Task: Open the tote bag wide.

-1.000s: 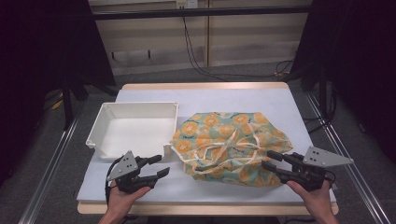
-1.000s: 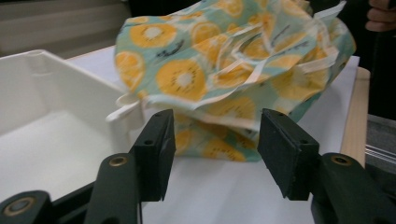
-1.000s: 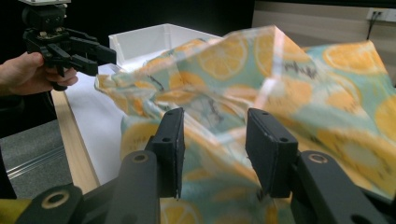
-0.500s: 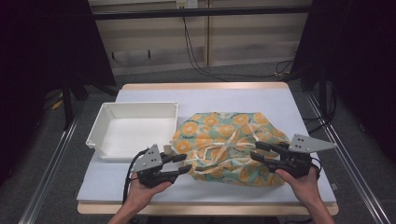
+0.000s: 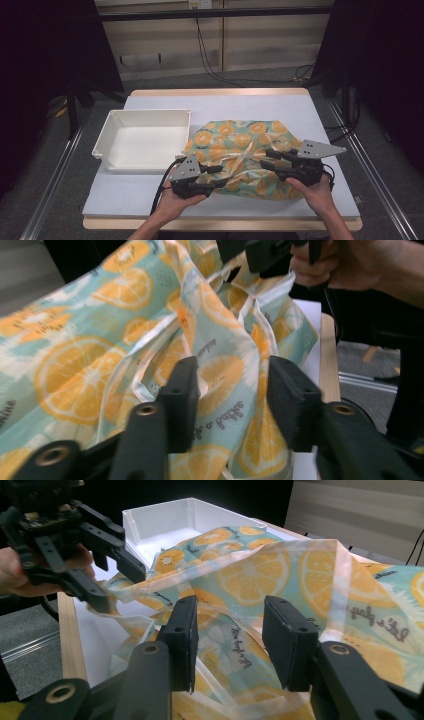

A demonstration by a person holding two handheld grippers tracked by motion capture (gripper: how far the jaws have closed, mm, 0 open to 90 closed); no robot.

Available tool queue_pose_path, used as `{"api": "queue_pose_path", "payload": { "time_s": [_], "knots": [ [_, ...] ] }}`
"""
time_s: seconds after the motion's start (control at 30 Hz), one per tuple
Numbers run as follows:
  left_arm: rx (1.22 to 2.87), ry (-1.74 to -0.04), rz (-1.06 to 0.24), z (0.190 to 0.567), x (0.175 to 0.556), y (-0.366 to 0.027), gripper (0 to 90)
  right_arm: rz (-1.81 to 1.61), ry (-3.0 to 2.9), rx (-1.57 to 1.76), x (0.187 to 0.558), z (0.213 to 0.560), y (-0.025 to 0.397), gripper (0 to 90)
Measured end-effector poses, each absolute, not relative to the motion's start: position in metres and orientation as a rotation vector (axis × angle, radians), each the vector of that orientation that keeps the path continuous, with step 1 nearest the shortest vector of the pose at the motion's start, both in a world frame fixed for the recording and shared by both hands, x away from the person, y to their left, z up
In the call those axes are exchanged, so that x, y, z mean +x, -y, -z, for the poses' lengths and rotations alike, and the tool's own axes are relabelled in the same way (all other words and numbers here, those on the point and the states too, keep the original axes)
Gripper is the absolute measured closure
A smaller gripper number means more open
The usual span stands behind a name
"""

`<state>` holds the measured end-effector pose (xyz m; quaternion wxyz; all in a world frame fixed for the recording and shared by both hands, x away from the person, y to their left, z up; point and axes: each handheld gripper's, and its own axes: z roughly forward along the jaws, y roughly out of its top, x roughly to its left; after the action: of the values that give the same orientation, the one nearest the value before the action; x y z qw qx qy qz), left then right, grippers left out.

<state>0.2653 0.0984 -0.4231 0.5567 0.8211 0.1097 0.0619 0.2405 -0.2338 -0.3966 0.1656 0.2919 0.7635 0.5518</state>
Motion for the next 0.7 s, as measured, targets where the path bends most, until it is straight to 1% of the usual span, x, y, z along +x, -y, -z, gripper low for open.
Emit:
{"api": "queue_pose_path", "payload": {
  "time_s": [0.03, 0.07, 0.1, 0.13, 0.17, 0.33, 0.37, 0.53, 0.57, 0.6, 0.7],
  "knots": [
    [1.937, -0.271, -0.143, 0.424, 0.267, -0.098, 62.4, -1.572, -2.176, 0.832, 0.24, 0.396, 0.233, 57.7],
    [1.942, -0.27, -0.135, 0.423, 0.27, -0.098, 74.2, -1.57, -2.179, 0.826, 0.241, 0.396, 0.232, 57.6],
    [1.942, -0.27, -0.135, 0.423, 0.27, -0.098, 80.2, -1.574, -2.181, 0.825, 0.242, 0.396, 0.232, 57.5],
    [1.932, -0.286, -0.123, 0.421, 0.272, -0.1, 84.8, -1.572, -2.182, 0.827, 0.242, 0.396, 0.231, 57.5],
    [1.932, -0.286, -0.123, 0.421, 0.272, -0.1, 87.2, -1.572, -2.188, 0.823, 0.243, 0.396, 0.23, 57.5],
    [1.876, -0.312, -0.075, 0.411, 0.279, -0.105, 89.6, -1.557, -2.214, 0.796, 0.247, 0.391, 0.224, 56.9],
    [1.893, -0.314, -0.09, 0.409, 0.28, -0.106, 89.6, -1.557, -2.214, 0.796, 0.247, 0.391, 0.224, 56.9],
    [1.862, -0.363, -0.113, 0.4, 0.296, -0.105, 90.0, -1.529, -2.25, 0.788, 0.259, 0.386, 0.217, 54.0],
    [1.862, -0.363, -0.113, 0.4, 0.296, -0.105, 90.0, -1.526, -2.255, 0.793, 0.263, 0.386, 0.216, 51.8],
    [1.854, -0.381, -0.113, 0.4, 0.306, -0.103, 90.0, -1.518, -2.257, 0.807, 0.266, 0.387, 0.216, 50.3],
    [1.857, -0.408, -0.116, 0.404, 0.317, -0.102, 90.0, -1.507, -2.264, 0.828, 0.273, 0.39, 0.216, 49.8]
  ]
}}
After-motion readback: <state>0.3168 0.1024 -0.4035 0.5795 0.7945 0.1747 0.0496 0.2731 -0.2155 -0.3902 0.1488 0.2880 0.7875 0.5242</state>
